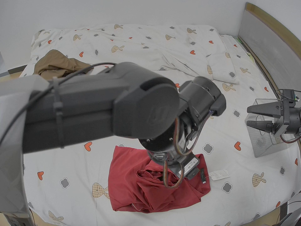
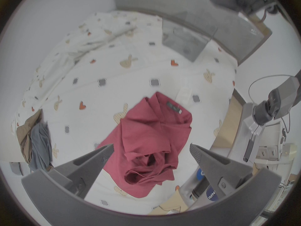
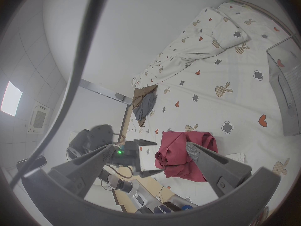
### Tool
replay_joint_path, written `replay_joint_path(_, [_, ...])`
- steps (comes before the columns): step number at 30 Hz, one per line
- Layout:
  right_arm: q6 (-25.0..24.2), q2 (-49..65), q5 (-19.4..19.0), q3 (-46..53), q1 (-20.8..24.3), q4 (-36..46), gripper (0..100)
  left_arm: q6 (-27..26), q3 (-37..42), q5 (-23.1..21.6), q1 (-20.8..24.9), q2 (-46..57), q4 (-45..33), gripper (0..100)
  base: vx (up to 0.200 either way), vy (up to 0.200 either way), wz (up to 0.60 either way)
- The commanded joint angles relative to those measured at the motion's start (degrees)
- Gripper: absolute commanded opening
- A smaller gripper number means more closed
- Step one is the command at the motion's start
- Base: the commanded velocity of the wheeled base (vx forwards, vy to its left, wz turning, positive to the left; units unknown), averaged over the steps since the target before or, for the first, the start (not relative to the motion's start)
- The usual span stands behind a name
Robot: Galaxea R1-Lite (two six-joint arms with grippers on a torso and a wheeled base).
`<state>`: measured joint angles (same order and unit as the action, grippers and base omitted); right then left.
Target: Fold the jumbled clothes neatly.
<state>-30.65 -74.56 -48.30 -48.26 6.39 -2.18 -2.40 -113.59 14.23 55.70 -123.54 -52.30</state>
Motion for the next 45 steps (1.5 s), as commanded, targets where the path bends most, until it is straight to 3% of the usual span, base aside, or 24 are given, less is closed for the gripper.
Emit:
replay_joint_path(1, [0.06, -0.41, 0.05, 0.01, 0.12, -0.02, 100, -3.66, 20.16, -0.08, -1.03, 13.68, 15.21, 100, 0.0, 0.0, 0.0])
replay_joint_path(3, [-0.11, -1.73, 0.4, -0.25, 1.7, 0.07, 100, -4.01, 36.51, 0.01, -1.56, 21.23, 24.17, 100, 0.0, 0.0, 0.0])
replay_joint_path(6, [-0.2, -3.93, 1.98, 0.01, 7.06, 0.78, 100, -4.01, 50.13, 0.54, -3.32, 28.62, 30.76, 100, 0.0, 0.0, 0.0])
replay_joint_path(8, [-0.11, -7.09, 7.69, 0.27, 13.91, 0.86, 100, -3.66, 58.05, 1.86, -5.34, 33.89, 33.58, 100, 0.0, 0.0, 0.0])
replay_joint_path(9, [-0.11, -7.8, 8.75, 0.19, 15.23, 0.95, 100, -3.58, 58.75, 2.12, -5.78, 34.51, 33.93, 100, 0.0, 0.0, 0.0])
replay_joint_path(11, [-0.11, -15.0, 20.09, -2.01, 25.96, 1.04, 100, -1.55, 63.85, 3.0, -10.79, 39.25, 34.72, 100, 0.0, 0.0, 0.0])
replay_joint_path(13, [-0.03, -18.78, 27.21, -4.21, 31.49, 2.09, 100, 1.7, 64.9, 2.91, -13.86, 41.27, 34.37, 100, 0.0, 0.0, 0.0])
replay_joint_path(14, [0.15, -23.09, 34.94, -7.55, 36.33, 4.56, 100, 6.01, 64.72, 2.91, -16.94, 42.42, 33.93, 100, 0.0, 0.0, 0.0])
replay_joint_path(16, [0.41, -28.54, 45.05, -13.0, 41.16, 9.21, 100, 12.16, 63.49, 2.91, -21.16, 42.77, 32.87, 100, 0.0, 0.0, 0.0])
replay_joint_path(18, [0.68, -32.05, 50.58, -17.04, 44.24, 13.26, 100, 15.59, 61.65, 2.82, -25.02, 42.77, 30.15, 100, 0.0, 0.0, 0.0])
replay_joint_path(23, [2.17, -37.59, 52.52, -25.74, 48.54, 19.23, 100, 17.34, 59.19, 2.47, -30.12, 43.03, 26.37, 100, 0.0, 0.0, 0.0])
replay_joint_path(26, [3.4, -43.74, 58.49, -32.77, 49.51, 22.4, 100, 17.34, 56.73, 0.19, -34.25, 45.49, 26.19, 100, 0.0, 0.0, 0.0])
replay_joint_path(27, [3.49, -44.01, 58.67, -32.95, 49.6, 22.48, 100, 17.34, 56.73, 0.01, -34.43, 45.58, 26.11, 100, 0.0, 0.0, 0.0])
replay_joint_path(32, [4.98, -49.1, 61.75, -37.17, 49.6, 24.59, 100, 17.08, 58.05, -9.74, -39.97, 52.35, 26.02, 100, 0.0, 0.0, 0.0])
replay_joint_path(33, [4.98, -49.1, 61.75, -37.17, 49.6, 24.59, 100, 17.08, 58.05, -9.74, -39.97, 52.35, 26.02, 100, 0.0, 0.0, 0.0])
replay_joint_path(34, [5.95, -50.33, 63.24, -38.22, 49.07, 24.68, 100, 16.46, 58.75, -14.67, -42.08, 54.02, 26.46, 100, 0.0, 0.0, 0.0])
replay_joint_path(37, [6.65, -51.04, 65.26, -40.16, 48.1, 24.95, 100, 14.09, 57.87, -19.85, -44.98, 54.81, 26.46, 100, 0.0, 0.0, 0.0])
replay_joint_path(45, [7.36, -50.77, 65.61, -42.88, 46.35, 28.2, 100, 13.48, 57.69, -21.08, -45.24, 54.9, 26.46, 100, 0.0, 0.0, 0.0])
